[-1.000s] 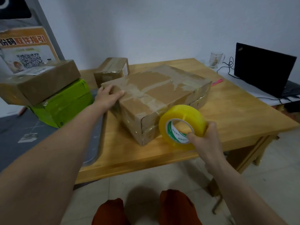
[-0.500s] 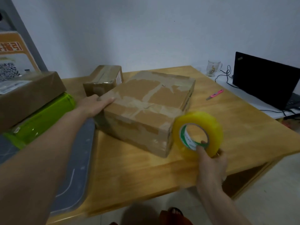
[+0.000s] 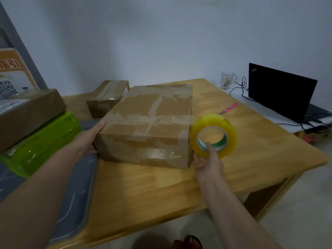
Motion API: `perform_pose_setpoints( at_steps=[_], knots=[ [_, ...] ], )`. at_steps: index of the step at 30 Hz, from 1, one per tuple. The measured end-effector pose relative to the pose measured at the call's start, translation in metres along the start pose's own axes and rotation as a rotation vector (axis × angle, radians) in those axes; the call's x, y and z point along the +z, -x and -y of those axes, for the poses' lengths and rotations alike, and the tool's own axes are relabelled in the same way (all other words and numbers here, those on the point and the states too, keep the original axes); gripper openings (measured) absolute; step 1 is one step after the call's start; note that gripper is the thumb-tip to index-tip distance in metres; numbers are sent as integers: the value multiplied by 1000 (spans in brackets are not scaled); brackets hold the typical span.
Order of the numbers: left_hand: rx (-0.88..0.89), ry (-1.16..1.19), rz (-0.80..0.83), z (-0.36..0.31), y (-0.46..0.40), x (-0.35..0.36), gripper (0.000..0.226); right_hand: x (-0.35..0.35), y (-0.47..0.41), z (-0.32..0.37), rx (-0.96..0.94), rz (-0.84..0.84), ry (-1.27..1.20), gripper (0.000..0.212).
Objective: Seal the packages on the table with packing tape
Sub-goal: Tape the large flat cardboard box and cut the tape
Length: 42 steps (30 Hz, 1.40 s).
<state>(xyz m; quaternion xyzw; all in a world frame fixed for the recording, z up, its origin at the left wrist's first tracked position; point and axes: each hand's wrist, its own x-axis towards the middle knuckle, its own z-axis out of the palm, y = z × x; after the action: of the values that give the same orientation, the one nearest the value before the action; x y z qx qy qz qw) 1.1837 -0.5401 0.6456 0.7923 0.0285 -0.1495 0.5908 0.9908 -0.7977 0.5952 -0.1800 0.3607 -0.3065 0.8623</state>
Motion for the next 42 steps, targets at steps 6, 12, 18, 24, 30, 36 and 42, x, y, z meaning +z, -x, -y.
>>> perform_pose_setpoints(
  at_steps=[6, 12, 18, 24, 30, 36, 42],
  knots=[
    [-32, 127, -42, 5, 24, 9, 70, 18, -3, 9, 160, 152, 90, 52],
    [-175, 314, -77, 10, 57, 21, 65, 58, 19, 45, -150, 134, 329, 71],
    [-370, 565, 172, 34, 122, 55, 42, 136, 81, 113, -680, 302, 780, 61],
    [-72, -117, 123, 23, 149, 61, 47, 175, 141, 93, -956, 519, 1154, 47],
    [889, 234, 250, -85, 161, 3, 85, 188, 169, 62, -1074, 491, 1373, 35],
    [835, -102, 178, -129, 144, 4, 104, 186, 173, 68, -956, 528, 1390, 48],
    [838, -214, 249, -139, 140, 17, 93, 194, 166, 98, -1086, 597, 1516, 31]
  ],
)
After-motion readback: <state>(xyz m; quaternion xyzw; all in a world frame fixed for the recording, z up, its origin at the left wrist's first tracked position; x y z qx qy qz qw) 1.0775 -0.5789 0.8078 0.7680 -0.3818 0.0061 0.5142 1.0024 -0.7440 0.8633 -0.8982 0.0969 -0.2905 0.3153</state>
